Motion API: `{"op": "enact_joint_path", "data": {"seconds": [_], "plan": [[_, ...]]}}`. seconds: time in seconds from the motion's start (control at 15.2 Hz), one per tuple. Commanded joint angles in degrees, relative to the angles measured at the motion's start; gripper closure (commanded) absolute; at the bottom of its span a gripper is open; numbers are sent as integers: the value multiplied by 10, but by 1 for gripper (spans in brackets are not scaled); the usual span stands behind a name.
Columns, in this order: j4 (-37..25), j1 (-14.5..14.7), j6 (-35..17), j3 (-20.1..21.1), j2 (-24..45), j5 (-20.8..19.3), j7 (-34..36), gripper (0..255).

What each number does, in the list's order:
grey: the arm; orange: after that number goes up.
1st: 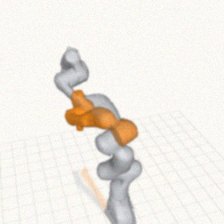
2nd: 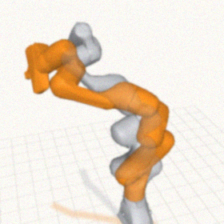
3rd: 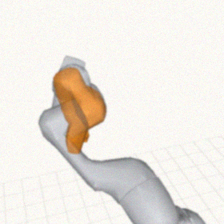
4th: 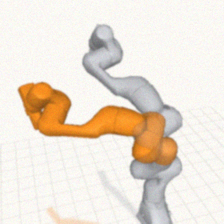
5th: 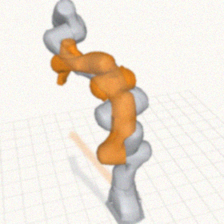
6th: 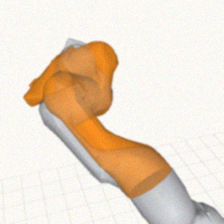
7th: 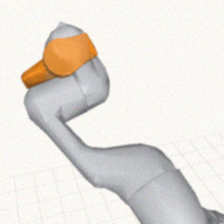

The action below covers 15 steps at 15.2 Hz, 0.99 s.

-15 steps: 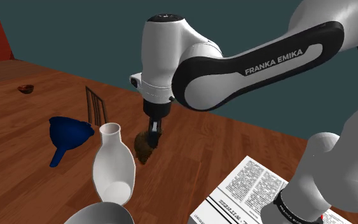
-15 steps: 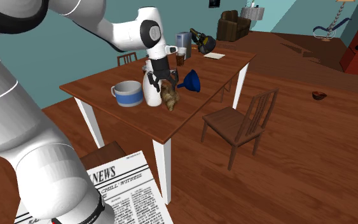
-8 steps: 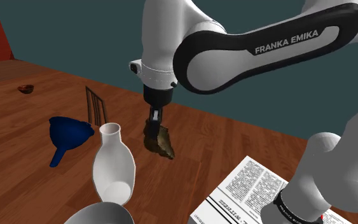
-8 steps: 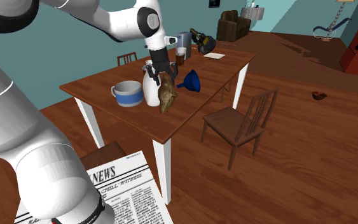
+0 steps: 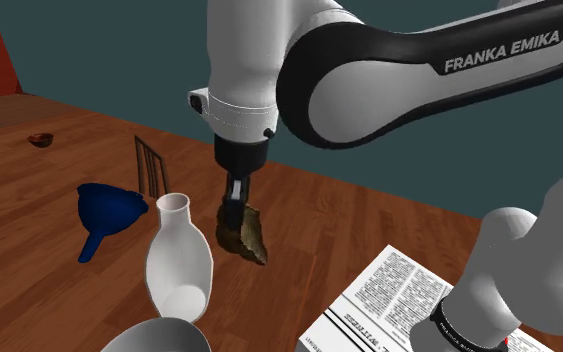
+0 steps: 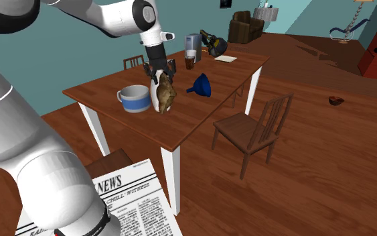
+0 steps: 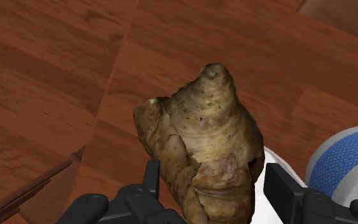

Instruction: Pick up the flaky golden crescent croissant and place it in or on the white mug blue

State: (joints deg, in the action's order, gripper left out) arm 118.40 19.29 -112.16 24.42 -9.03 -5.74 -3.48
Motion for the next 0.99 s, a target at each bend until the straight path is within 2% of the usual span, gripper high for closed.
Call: {"op": "enact_joint_path", "data": {"seconds": [0.0, 0.46, 0.92], "plan": [[-4, 11, 5, 16, 2, 1, 28, 255], [-48, 52, 32, 79, 37, -11, 134, 255], [-126, 101, 68, 138, 111, -50, 251, 255]]}}
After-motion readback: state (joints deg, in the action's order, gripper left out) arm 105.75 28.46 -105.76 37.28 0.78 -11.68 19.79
